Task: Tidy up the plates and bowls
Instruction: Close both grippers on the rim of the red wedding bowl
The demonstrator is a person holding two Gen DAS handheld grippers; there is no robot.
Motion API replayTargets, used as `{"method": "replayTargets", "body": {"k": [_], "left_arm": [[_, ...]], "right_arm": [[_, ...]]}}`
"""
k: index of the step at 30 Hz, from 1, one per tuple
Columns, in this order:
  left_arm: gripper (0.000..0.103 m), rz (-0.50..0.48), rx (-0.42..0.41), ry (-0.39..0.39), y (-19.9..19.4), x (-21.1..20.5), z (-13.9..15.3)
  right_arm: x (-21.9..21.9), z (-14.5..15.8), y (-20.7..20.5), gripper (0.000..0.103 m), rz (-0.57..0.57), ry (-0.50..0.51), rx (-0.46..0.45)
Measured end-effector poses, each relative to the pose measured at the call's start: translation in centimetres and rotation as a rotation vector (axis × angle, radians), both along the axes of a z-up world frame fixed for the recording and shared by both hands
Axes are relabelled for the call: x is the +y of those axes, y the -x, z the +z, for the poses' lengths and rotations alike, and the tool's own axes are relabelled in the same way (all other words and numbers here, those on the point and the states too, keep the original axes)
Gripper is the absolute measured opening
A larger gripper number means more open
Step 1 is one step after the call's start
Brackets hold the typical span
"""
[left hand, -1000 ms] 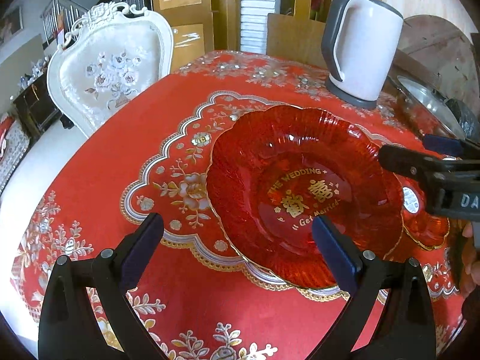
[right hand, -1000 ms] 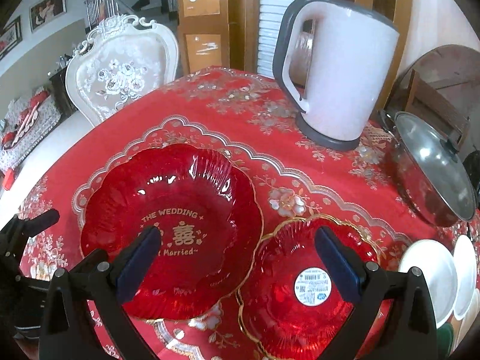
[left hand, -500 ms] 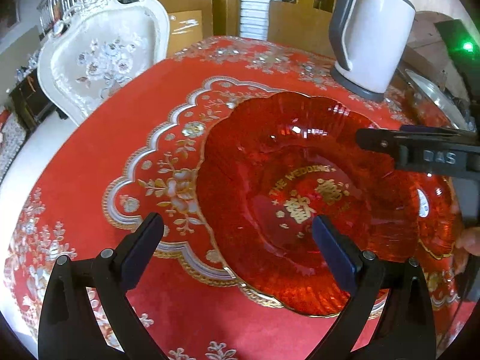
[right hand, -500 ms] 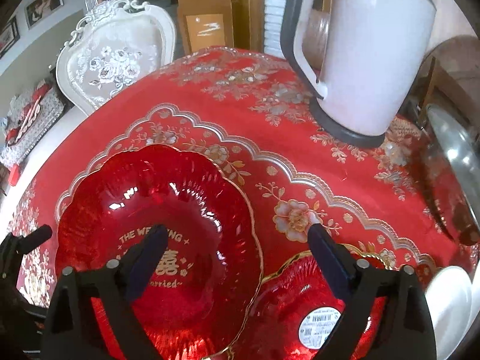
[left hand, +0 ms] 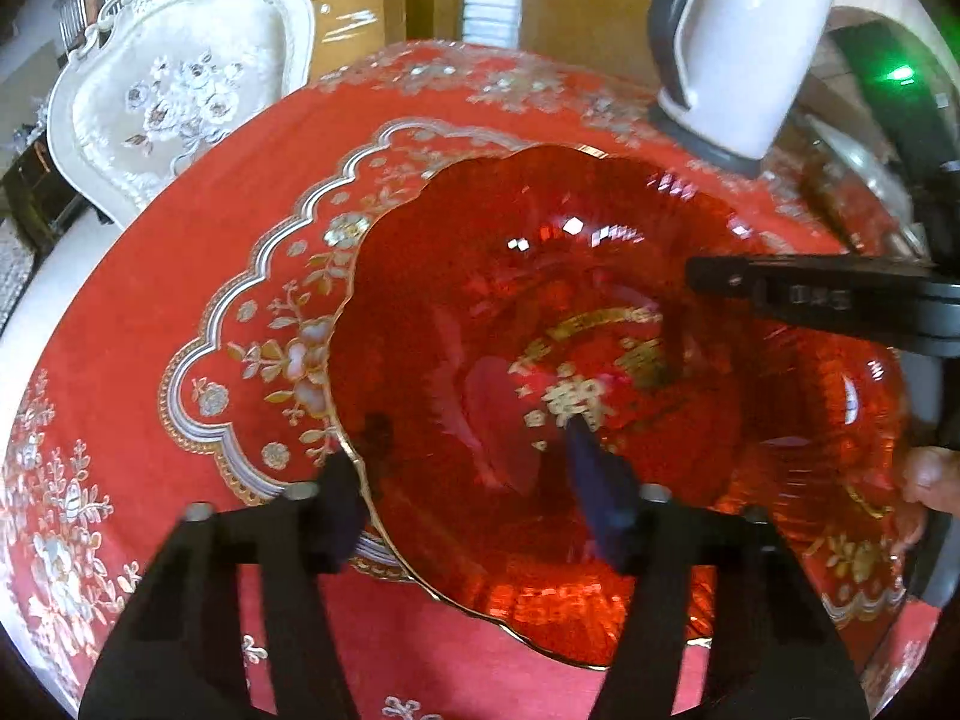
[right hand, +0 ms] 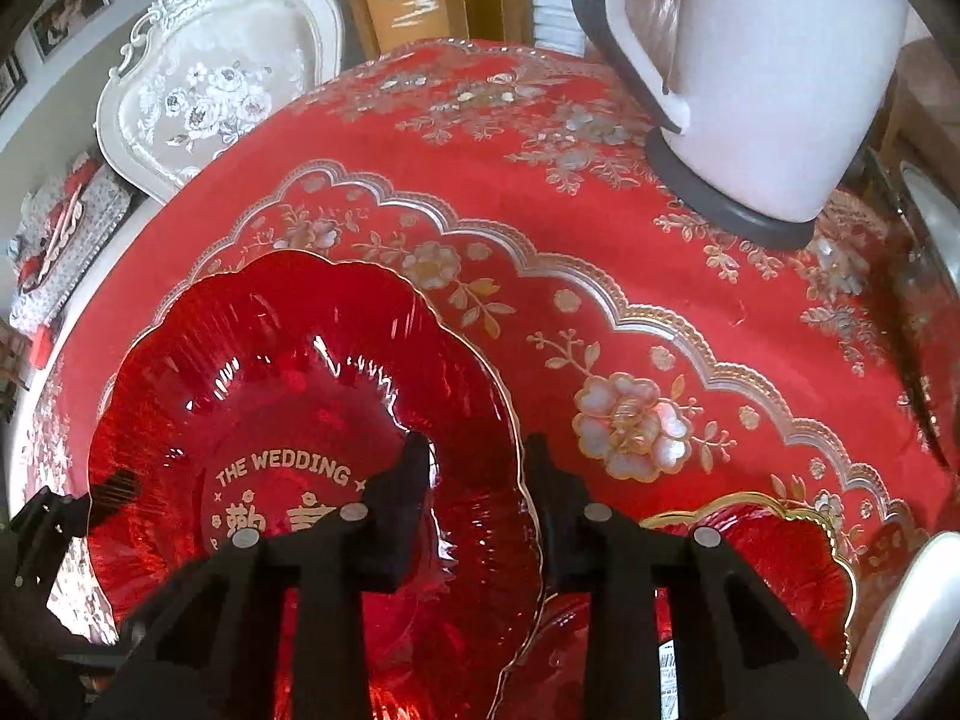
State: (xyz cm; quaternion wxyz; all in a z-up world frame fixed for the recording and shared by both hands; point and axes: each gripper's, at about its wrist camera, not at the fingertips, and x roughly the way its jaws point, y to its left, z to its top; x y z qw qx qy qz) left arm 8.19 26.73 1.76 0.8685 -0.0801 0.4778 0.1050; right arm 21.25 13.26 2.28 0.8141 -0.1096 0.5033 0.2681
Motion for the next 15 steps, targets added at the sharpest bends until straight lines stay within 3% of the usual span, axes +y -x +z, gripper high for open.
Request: {"method": "replayTargets", "body": {"k": [3,6,15], "left_arm": [[0.032,0.023,-0.002,-0.001,0.2,0.7,-0.2],[0.030,0.034,0.000,0.030,0.4,1.6,-0.1],[0.027,0.062,-0.044,0.016,2.8,3.7,2.2]], "right_arm": [[-0.1,0.2,0.3,0.032,0.000,-0.002,-0.009],[-0.2,0.5,0.5,0.032,-0.004,-0.016,-0.012],[0.2,2.6,3.2,0.032,0.021,-0.053,-0.044]]}}
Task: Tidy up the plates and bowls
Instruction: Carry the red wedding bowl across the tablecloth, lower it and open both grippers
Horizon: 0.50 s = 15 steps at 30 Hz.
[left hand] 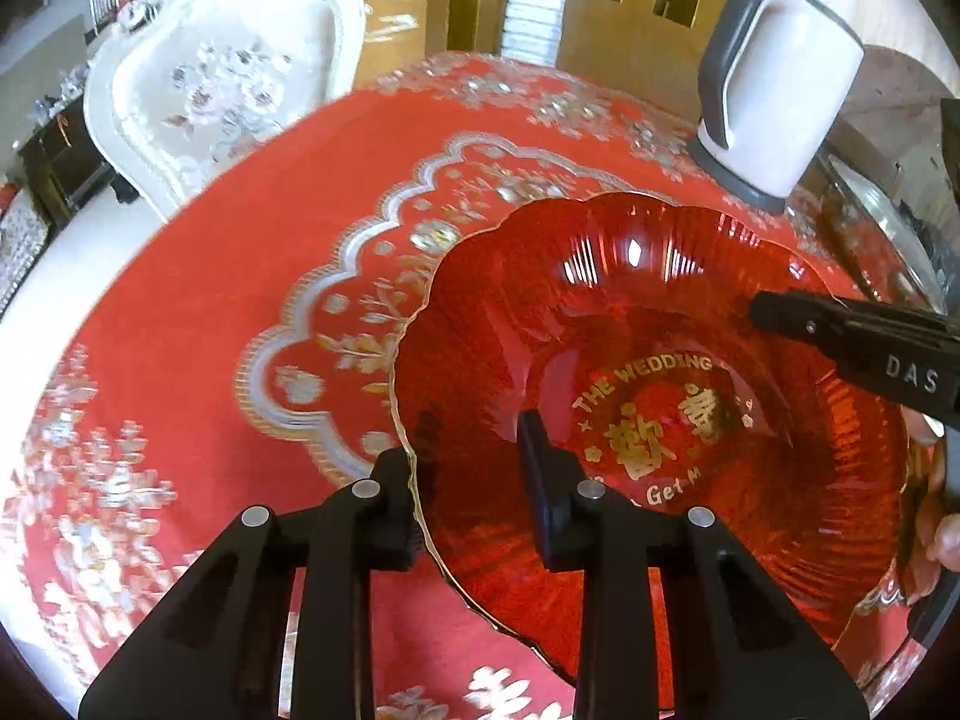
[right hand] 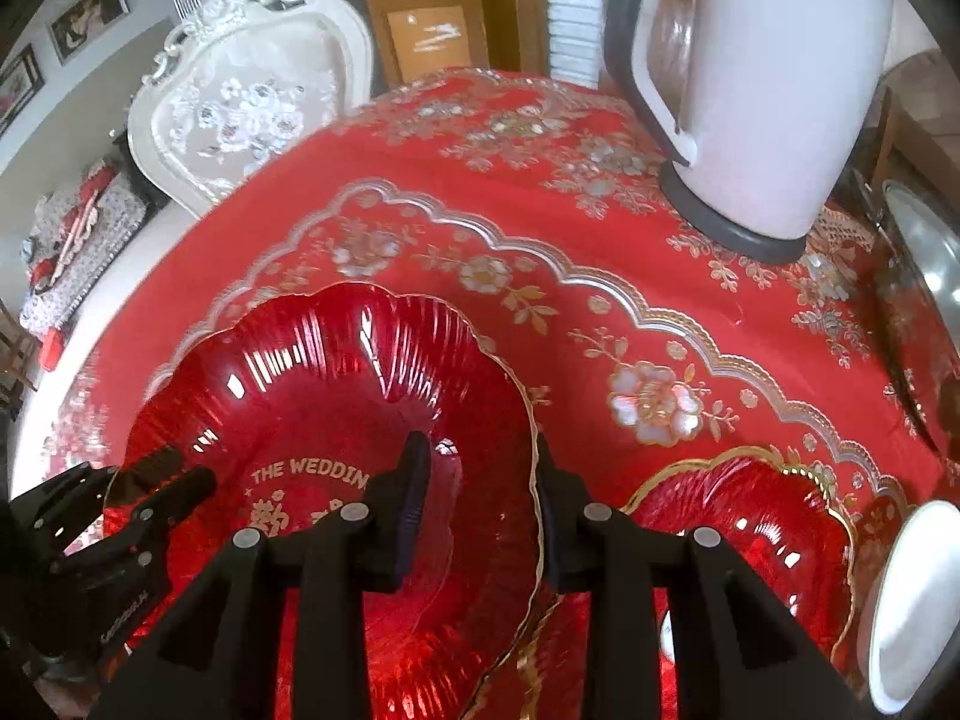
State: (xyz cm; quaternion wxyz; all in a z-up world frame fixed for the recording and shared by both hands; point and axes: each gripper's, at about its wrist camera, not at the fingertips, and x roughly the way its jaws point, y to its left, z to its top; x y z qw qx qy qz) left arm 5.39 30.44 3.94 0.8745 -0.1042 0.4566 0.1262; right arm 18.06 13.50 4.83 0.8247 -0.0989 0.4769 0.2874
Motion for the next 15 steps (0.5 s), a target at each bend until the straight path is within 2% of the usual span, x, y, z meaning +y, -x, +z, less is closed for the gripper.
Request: {"method": "replayTargets", "body": {"k": [9,15], "left_arm": [[0.027,0.041,-0.041,-0.044,4.8,3.8,2.5],[0.027,0.099,-0.014,-0.058,8.5,6.9,1.6]], "right_arm": [[3.1,1.9,4.4,0.032,0.065,-0.032,-0.038],[6.2,1.2,8.3,0.032,0.139,-0.039,-0.032]]}}
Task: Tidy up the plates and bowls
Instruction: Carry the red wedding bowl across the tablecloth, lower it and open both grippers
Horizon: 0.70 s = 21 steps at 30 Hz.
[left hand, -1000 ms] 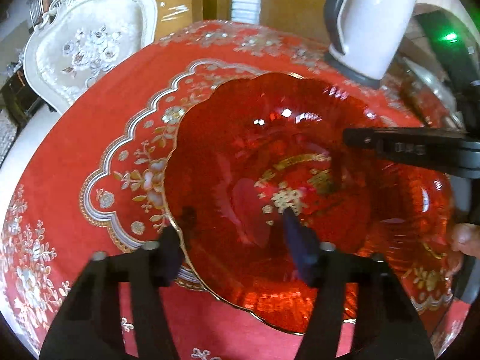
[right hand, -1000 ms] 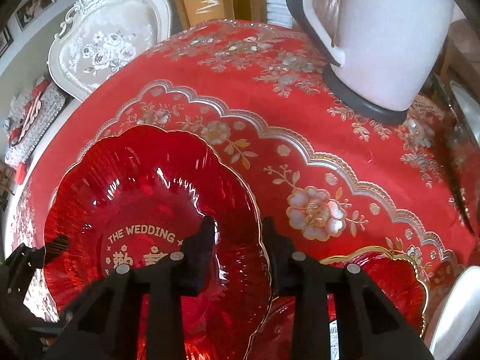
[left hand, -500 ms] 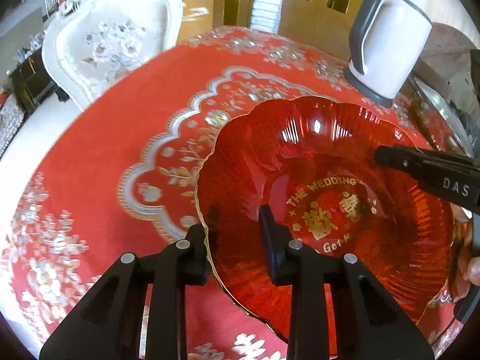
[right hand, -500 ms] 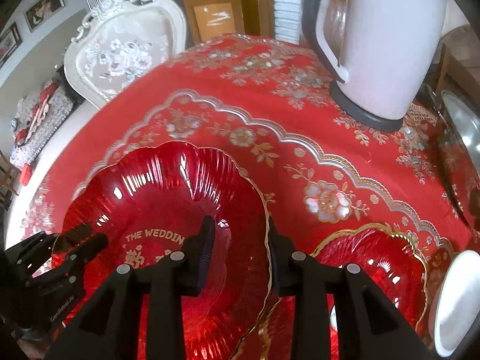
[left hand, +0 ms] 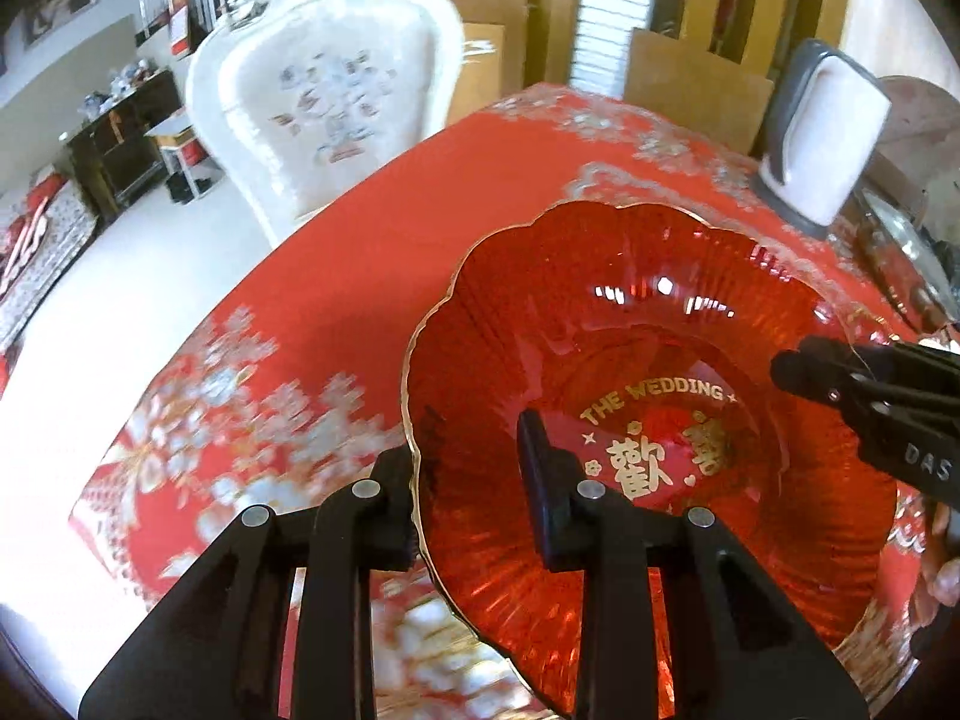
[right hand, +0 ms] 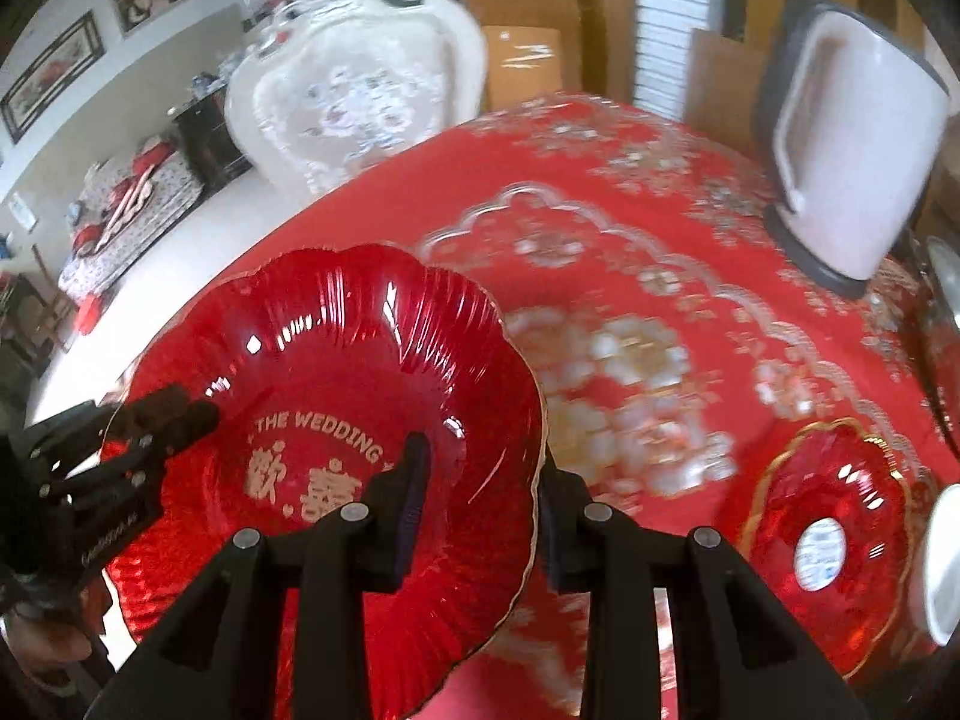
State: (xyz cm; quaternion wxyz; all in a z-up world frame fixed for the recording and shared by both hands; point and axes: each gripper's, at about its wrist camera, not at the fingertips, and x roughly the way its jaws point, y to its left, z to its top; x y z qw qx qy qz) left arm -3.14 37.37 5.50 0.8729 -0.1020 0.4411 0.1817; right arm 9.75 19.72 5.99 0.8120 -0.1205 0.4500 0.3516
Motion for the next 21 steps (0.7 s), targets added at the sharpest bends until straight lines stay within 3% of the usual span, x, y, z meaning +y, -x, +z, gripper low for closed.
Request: {"method": "replayTargets", "body": {"k": [7,12,18,19,21], "left_arm": [[0.027,0.061,0.049,0.030,2.4,2.0,-3.2],[0.027,0.070,0.026,0.059,3.1,2.5,-3.8],[0.029,0.083,0.001,0.072,3.7,3.0,-3.9],[0.031,0.090,0.000,0.069,3.8,3.1,-3.9],[0.045,0.115,-0.004,0.067,4.2,3.5,-3.5]], "right_arm": [[2.8,-2.6,2.3,0.032,0.050,0.035,0.043],[3.4,-4.5,2.8,0.032,0.054,0.057,0.075],[3.1,-4.5,3.3,0.035,0.052,0.024,0.094],[3.2,-4.6,3.3,0.036,0.048,0.020,0.102],[2.9,-4.6,3.1,0.042,0.036,0.009,0.120]]}}
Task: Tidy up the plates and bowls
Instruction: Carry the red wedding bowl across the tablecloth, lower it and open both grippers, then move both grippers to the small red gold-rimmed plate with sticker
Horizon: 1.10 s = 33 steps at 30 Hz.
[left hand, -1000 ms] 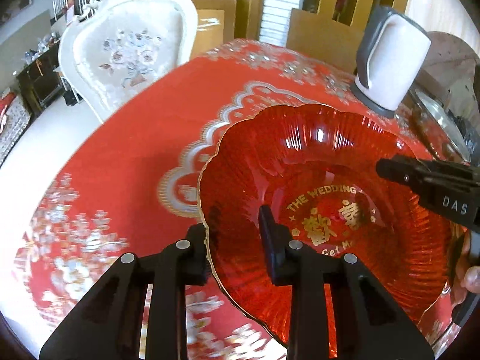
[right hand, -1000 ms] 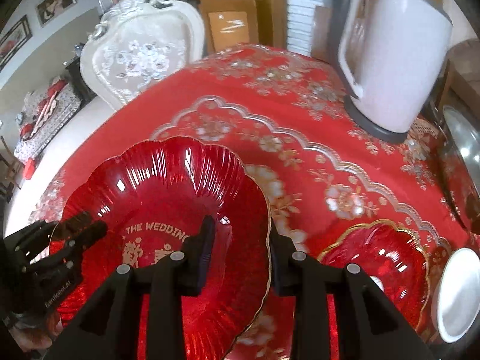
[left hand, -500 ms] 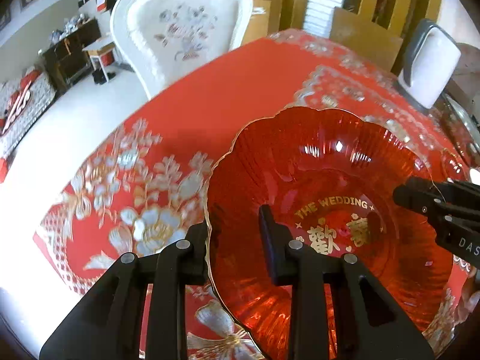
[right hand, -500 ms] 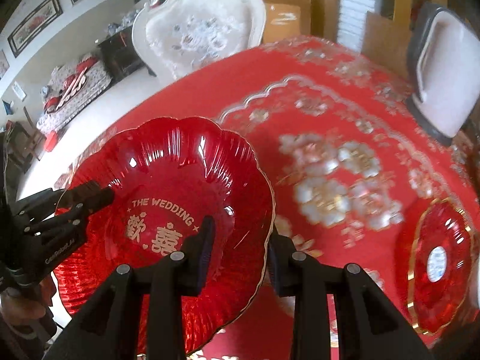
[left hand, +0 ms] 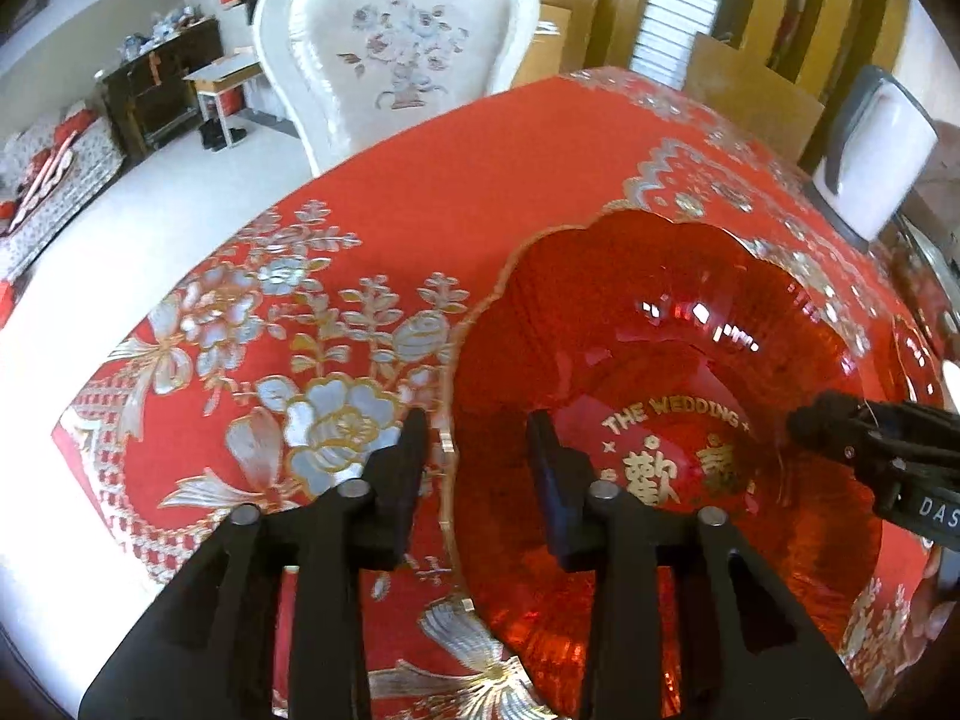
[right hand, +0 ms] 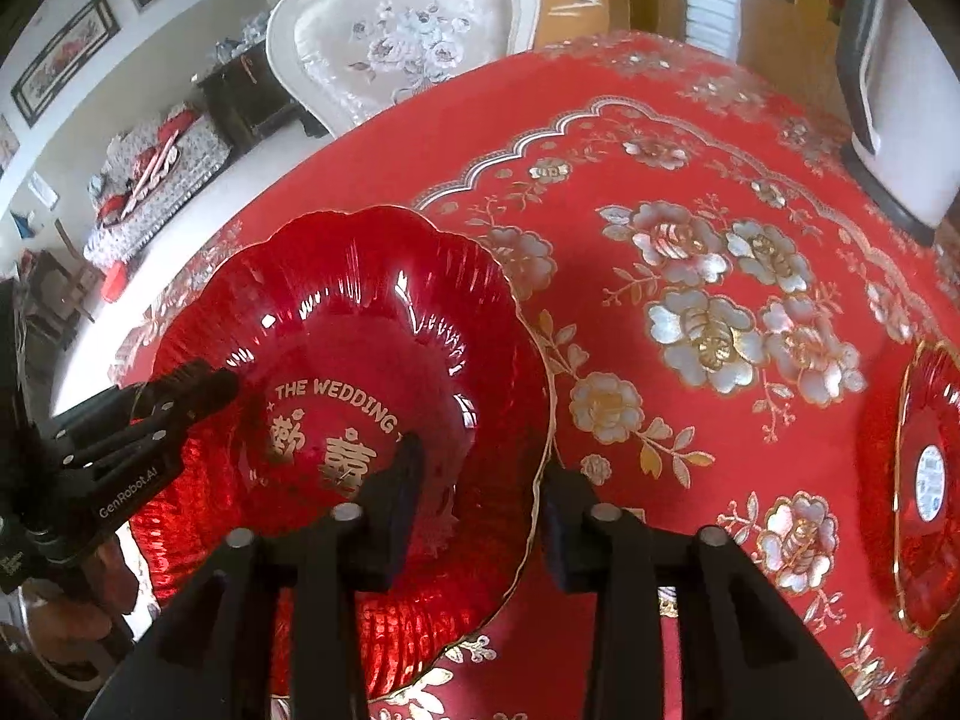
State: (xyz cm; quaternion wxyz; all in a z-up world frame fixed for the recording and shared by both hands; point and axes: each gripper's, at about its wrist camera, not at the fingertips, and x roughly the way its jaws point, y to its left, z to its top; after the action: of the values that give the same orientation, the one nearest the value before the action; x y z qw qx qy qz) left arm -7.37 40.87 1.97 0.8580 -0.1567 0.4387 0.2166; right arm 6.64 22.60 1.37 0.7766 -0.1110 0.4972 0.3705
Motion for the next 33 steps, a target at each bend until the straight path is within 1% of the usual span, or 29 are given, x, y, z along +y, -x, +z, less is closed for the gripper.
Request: {"method": "replayTargets", "body": {"k": [1,2,3,5,8,12,16,19,21,23,27,31,33], "left_arm": [[0.049,0.004,-0.011,-0.004,0.2,0.1,0.2],[0.055,0.008,-0.023,-0.010,0.3,0.2,0.5],[0.056,0.012,-0.031,-0.017,0.5,0.3,0.8],[0.056,0.019,-0.046,-0.039,0.9,0.3,1.6],[0.056,0.018,-0.056,-0.087,1.4,0.0,3.0],[0.056,-0.023,-0.092,-0.128,1.3,-1.5,5.1],[0.056,-0.093,-0.124,-0.131,0.2,-4.1,6.6],[0.058,-0.171,-0.140,-0.116,-1.3,-6.6,7.4],[0.060,-0.227,-0.142,-0.084,-2.5,-8.4,7.6],[0.060,-0.278,-0.129,-0.052,-3.9,-10.2,7.6],[0.060,-0.384,-0.093,0.014,-7.1,-14.3,7.3],[0.060,-0.442,-0.064,0.004,-9.6,-18.0,6.9],[0.060,-0.477,-0.045,0.023,-11.1,-19.9,6.6]], "right_arm": [[0.0,0.1,0.1,0.045,-0.005,0.002,0.003],[-0.2,0.1,0.0,0.045,-0.014,0.006,0.002],[-0.4,0.2,0.0,0.045,-0.020,0.004,-0.003],[-0.8,0.6,0.0,0.045,-0.029,-0.012,-0.013],[-1.7,1.0,0.0,0.045,-0.041,-0.040,0.003],[-3.0,1.8,0.2,0.045,-0.060,-0.062,-0.004],[-5.1,2.7,0.4,0.045,-0.097,-0.097,-0.009],[-7.5,3.1,0.4,0.046,-0.150,-0.123,-0.011],[-9.5,3.3,0.4,0.047,-0.193,-0.141,-0.002],[-11.7,3.5,0.2,0.050,-0.244,-0.152,0.002],[-16.2,3.5,-0.3,0.051,-0.359,-0.185,0.017],[-20.5,3.3,-0.8,0.052,-0.483,-0.212,0.030],[-22.2,3.1,-1.1,0.053,-0.544,-0.204,0.036]]}}
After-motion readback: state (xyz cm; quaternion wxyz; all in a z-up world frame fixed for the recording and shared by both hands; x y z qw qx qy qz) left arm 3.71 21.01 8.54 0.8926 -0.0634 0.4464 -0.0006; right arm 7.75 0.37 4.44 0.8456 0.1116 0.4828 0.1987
